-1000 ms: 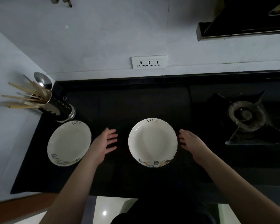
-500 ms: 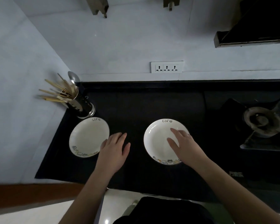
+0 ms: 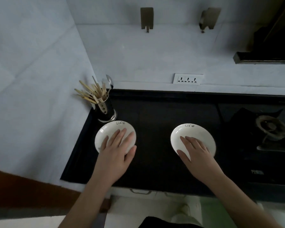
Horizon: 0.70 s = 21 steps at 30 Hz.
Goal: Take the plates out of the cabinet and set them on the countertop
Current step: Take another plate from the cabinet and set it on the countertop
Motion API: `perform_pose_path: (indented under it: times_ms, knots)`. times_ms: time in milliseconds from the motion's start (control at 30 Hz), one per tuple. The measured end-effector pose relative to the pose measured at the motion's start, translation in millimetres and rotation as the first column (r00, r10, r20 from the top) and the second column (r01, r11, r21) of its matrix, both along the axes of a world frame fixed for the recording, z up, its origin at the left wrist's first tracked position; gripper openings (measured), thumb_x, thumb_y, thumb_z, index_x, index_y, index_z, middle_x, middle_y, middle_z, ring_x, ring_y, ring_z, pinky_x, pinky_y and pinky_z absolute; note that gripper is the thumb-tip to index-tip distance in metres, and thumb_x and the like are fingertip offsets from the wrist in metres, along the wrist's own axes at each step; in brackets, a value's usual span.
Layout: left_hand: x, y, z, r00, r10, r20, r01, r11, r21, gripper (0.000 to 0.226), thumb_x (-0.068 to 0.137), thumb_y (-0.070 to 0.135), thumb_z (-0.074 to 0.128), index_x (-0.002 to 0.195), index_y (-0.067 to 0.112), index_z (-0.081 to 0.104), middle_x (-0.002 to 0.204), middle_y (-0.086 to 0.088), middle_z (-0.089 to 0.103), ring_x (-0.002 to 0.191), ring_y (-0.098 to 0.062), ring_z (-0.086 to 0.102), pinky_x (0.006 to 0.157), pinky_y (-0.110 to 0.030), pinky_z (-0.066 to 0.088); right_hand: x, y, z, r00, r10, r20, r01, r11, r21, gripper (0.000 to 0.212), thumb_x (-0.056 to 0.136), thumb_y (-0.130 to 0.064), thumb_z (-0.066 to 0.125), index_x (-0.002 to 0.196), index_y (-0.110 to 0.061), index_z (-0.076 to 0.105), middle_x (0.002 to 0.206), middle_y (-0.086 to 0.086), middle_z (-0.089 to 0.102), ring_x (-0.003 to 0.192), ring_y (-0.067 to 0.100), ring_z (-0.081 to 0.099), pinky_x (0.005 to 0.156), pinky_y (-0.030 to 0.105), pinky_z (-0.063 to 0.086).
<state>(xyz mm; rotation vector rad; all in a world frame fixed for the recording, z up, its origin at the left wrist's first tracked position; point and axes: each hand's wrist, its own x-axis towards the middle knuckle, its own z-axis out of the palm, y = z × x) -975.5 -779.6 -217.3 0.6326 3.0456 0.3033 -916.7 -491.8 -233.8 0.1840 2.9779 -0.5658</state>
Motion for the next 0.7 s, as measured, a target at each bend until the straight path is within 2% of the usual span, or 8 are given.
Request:
perform_pose_path:
  times_ms: [133,267,400,467,633,700]
  knots:
    - [-5.8,-34.0,6.7,1.000,-0.029,0.007,0.030,0.996,-0.086,0.068,0.096,0.059,0.002,0.156,0.031,0.021,0.163,0.004,0.020,0.151,-0.017,0.009,0.121,-0.045,0.008,28.0,-22.1,13.2,0.997,-0.063,-0.054,0.065,0.997,0.045,0.065,0.093,-0.055,0.031,0.148,-0.021,0.034,0.153,0.004,0.038,0.142,0.024,0.029,0.114,0.045,0.025]
    - [3.8,-14.1,3.5,0.989,-0.141,0.039,0.145,0.983,-0.113,0.069,0.096,0.062,-0.002,0.156,0.032,0.016,0.164,0.002,0.016,0.151,-0.018,0.007,0.122,-0.047,0.010,66.5,-28.6,19.6,0.988,-0.130,-0.082,0.136,0.988,0.076,0.065,0.094,-0.056,0.029,0.147,-0.019,0.037,0.150,0.005,0.042,0.141,0.024,0.032,0.115,0.045,0.028]
    - [13.6,29.6,-0.5,0.962,-0.261,0.078,0.267,0.959,-0.091,0.071,0.092,0.062,-0.001,0.156,0.033,0.011,0.165,0.004,0.008,0.151,-0.014,-0.001,0.123,-0.043,0.005,114.7,-16.8,19.9,0.963,-0.257,-0.079,0.264,0.960,0.094,0.065,0.096,-0.059,0.024,0.151,-0.024,0.028,0.154,0.000,0.035,0.145,0.020,0.023,0.118,0.038,0.017]
    - [22.9,55.6,1.8,0.936,-0.345,0.071,0.350,0.932,-0.089,0.070,0.093,0.062,0.001,0.156,0.032,0.011,0.165,0.004,0.009,0.151,-0.014,0.000,0.123,-0.042,0.005,142.8,-7.7,21.9,0.939,-0.335,-0.070,0.342,0.933,0.113,0.065,0.096,-0.060,0.023,0.153,-0.027,0.023,0.157,-0.003,0.031,0.146,0.019,0.018,0.118,0.036,0.014]
    - [64.5,123.4,13.3,0.837,-0.547,0.035,0.548,0.832,-0.091,0.073,0.095,0.064,-0.002,0.156,0.031,0.017,0.164,0.002,0.016,0.151,-0.017,0.007,0.122,-0.046,0.010,231.9,14.9,33.1,0.858,-0.503,-0.107,0.513,0.849,0.127,0.074,0.093,-0.066,0.007,0.152,-0.026,0.027,0.154,-0.002,0.036,0.144,0.021,0.024,0.118,0.040,0.022]
    - [88.5,153.6,17.0,0.789,-0.615,0.022,0.614,0.785,-0.078,0.074,0.093,0.063,0.002,0.155,0.030,0.022,0.163,0.000,0.021,0.151,-0.018,0.010,0.122,-0.047,0.013,274.4,23.1,33.1,0.810,-0.574,-0.123,0.586,0.803,0.112,0.069,0.095,-0.062,0.013,0.151,-0.025,0.029,0.152,-0.002,0.038,0.143,0.021,0.025,0.116,0.039,0.023]
